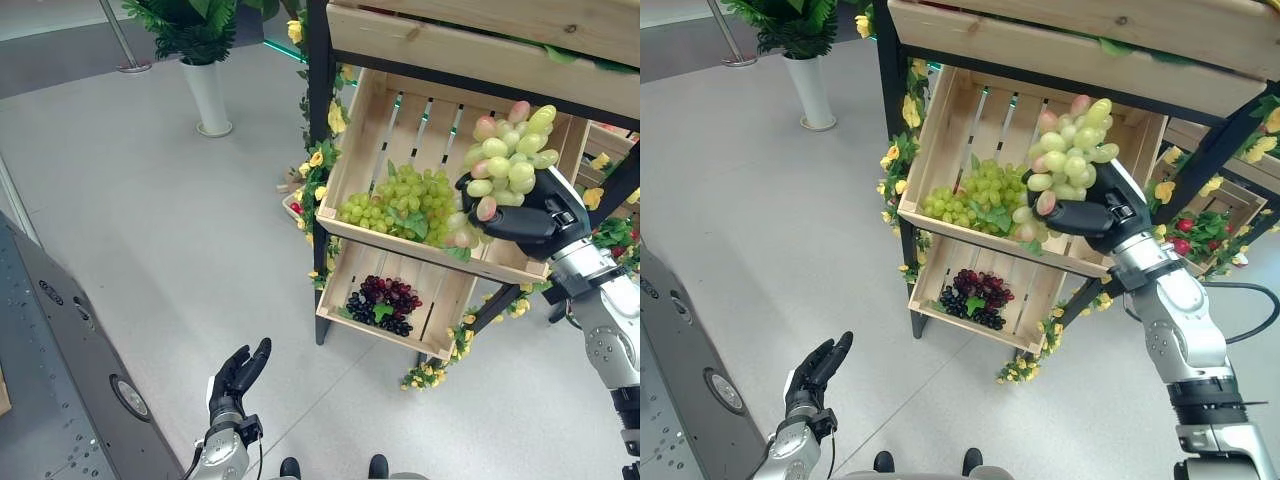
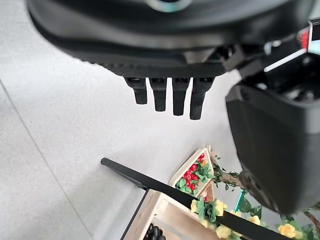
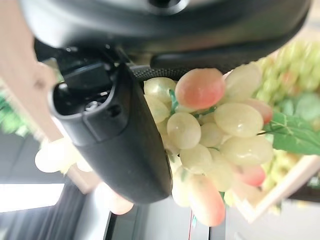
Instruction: Pick up the fruits from the basket on one side to the basket on the other side
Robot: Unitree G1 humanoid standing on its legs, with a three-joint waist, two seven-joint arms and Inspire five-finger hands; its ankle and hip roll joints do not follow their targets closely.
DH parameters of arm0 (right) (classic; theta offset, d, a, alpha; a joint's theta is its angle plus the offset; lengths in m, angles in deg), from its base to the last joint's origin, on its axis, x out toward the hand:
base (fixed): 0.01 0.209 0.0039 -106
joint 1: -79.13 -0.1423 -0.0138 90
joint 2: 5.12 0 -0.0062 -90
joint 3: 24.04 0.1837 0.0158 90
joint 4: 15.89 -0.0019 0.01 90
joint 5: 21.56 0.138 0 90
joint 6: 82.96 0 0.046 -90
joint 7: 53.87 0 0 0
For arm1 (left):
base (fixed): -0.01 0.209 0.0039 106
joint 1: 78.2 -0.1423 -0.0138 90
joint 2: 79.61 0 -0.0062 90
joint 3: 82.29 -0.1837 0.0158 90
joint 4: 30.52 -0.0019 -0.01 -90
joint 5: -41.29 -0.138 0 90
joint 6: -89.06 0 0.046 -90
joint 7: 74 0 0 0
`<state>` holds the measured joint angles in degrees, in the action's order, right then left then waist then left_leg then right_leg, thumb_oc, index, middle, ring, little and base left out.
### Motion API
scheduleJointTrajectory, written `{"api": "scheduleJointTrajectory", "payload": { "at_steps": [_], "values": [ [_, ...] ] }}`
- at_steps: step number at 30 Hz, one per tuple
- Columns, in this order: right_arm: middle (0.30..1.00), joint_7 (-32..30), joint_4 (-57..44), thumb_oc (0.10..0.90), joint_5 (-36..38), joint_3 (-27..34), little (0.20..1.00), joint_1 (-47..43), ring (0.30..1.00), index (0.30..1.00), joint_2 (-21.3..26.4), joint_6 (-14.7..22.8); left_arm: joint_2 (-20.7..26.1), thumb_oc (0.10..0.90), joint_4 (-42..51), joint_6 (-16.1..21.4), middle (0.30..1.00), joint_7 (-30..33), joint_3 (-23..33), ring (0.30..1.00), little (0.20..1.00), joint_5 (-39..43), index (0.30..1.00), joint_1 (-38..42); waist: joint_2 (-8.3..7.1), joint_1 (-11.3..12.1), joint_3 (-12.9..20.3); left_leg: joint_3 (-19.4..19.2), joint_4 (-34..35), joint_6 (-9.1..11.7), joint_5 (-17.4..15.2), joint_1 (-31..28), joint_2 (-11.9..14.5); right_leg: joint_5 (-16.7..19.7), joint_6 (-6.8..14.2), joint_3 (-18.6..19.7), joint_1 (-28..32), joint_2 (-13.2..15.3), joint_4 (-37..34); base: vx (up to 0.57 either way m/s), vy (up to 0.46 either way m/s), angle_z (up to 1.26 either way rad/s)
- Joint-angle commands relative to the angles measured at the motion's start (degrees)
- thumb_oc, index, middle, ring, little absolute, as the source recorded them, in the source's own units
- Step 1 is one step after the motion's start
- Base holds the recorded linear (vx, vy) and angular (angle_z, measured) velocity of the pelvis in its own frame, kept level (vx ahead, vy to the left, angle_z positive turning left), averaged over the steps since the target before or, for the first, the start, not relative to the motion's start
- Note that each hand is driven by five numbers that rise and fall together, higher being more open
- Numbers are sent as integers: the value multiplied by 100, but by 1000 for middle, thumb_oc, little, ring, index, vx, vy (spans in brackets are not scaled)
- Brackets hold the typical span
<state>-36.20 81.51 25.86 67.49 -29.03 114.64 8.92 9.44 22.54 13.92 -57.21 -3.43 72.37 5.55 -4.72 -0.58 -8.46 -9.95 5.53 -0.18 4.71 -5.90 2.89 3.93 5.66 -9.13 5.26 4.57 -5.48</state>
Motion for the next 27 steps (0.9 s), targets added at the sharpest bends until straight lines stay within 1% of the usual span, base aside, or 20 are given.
{"api": "scheduleJointTrajectory", "payload": {
  "at_steps": [1,2,3,4,6,7,8,12,14,17,18,19,22,23,24,26,27],
  "values": [
    [300,-495,589,400,92,121,300,-1324,300,300,657,8,375,800,349,599,900,-50,-319,900,900,-270,900,465,-121,262,289,310,-53,-26,-1017,-314,-190,-376,-122,-36,275,-53,48,-3,-16,16],
    [300,-518,1012,400,56,-27,300,-1540,300,300,839,-162,401,800,354,591,900,-59,-353,900,900,-256,900,472,-132,315,283,343,-53,-20,-1010,-319,-191,-380,-130,-67,296,-53,48,-4,-18,13],
    [300,-508,1162,400,61,-89,300,-1629,300,300,915,-246,403,800,357,585,900,-57,-361,900,900,-253,900,475,-135,330,279,352,-53,-19,-1008,-320,-191,-381,-133,-75,303,-52,48,-1,-18,8],
    [300,-516,1434,400,47,-221,300,-1801,300,300,1049,-425,430,800,355,591,900,-75,-381,900,900,-235,900,470,-142,363,279,374,-53,-13,-1005,-322,-193,-384,-138,-97,317,-53,48,0,0,0],
    [300,-478,1881,400,119,-435,300,-2011,300,300,1221,-594,458,800,366,591,900,-77,-419,900,900,-238,900,454,-164,419,288,407,-53,-8,-997,-325,-190,-380,-148,-142,334,-53,48,3,-18,7],
    [300,-474,1893,400,122,-450,300,-2030,300,300,1224,-592,454,800,367,590,900,-77,-415,900,900,-238,900,454,-160,414,287,408,-53,-8,-997,-325,-190,-381,-148,-144,335,-52,48,8,-21,8],
    [300,-414,2320,400,28,-648,300,-2260,300,300,1352,-764,479,800,345,604,900,-98,-443,900,900,-239,900,449,-177,466,293,439,-53,-1,-986,-327,-194,-372,-157,-187,350,-52,48,10,-18,7],
    [300,-265,3290,400,-651,-1238,300,-2870,300,300,1555,-1029,515,800,330,567,900,-123,-480,900,900,-182,900,435,-181,575,321,511,-53,-2,-953,-323,-211,-365,-187,-268,374,-47,48,9,-4,10],
    [300,-260,3580,400,-897,-1416,300,-3064,300,300,1571,-1048,514,800,304,583,900,-122,-497,900,900,-180,900,444,-173,607,309,531,-53,-10,-942,-323,-218,-360,-196,-281,380,-46,48,-1,6,11],
    [300,-358,4098,400,-1518,-1686,300,-3421,300,300,1609,-1076,531,800,237,596,900,-120,-539,900,900,-140,900,489,-160,663,284,557,-53,-22,-924,-331,-229,-358,-207,-303,400,-47,48,-2,1,5],
    [300,-437,4312,400,-1985,-1827,300,-3571,300,300,1654,-1112,530,800,233,591,900,-110,-538,900,900,-139,900,494,-155,689,275,576,-53,-29,-924,-331,-232,-362,-210,-310,407,-51,48,-6,-1,6],
    [300,-460,4553,400,-2271,-2005,300,-3721,300,300,1693,-1100,530,800,225,596,900,-97,-548,900,900,-138,900,505,-157,719,264,592,-53,-29,-914,-321,-233,-359,-204,-310,405,-50,48,-8,-2,6],
    [300,-412,4814,400,-2567,-2291,300,-4007,300,300,1755,-1164,546,800,229,602,900,-82,-558,900,900,-118,900,514,-155,758,240,621,-53,-33,-905,-319,-235,-359,-203,-314,416,-52,48,-9,-1,6],
    [756,-432,4898,704,-2651,-2404,756,-4117,756,756,1763,-1125,556,800,223,612,900,-96,-566,900,900,-95,900,508,-149,767,233,632,-53,-35,-896,-324,-236,-357,-204,-313,424,-53,48,-2,1,5],
    [900,-458,4915,800,-2733,-2439,900,-4158,900,900,1771,-1117,564,800,225,616,900,-115,-569,900,900,-98,900,497,-147,776,231,635,-53,-35,-894,-325,-238,-360,-207,-318,429,-53,48,0,0,0],
    [900,-540,4925,800,-2951,-2516,900,-4233,900,900,1765,-1078,564,800,236,601,900,-143,-571,900,900,-106,900,490,-142,785,224,640,-53,-37,-892,-326,-242,-360,-206,-323,433,-47,48,0,0,0],
    [900,-584,4935,800,-3234,-2637,900,-4300,900,900,1769,-1004,557,800,216,614,900,-168,-586,900,900,-121,900,481,-140,793,224,645,-53,-37,-891,-324,-248,-363,-202,-329,436,-40,48,0,0,0]
  ]
}}
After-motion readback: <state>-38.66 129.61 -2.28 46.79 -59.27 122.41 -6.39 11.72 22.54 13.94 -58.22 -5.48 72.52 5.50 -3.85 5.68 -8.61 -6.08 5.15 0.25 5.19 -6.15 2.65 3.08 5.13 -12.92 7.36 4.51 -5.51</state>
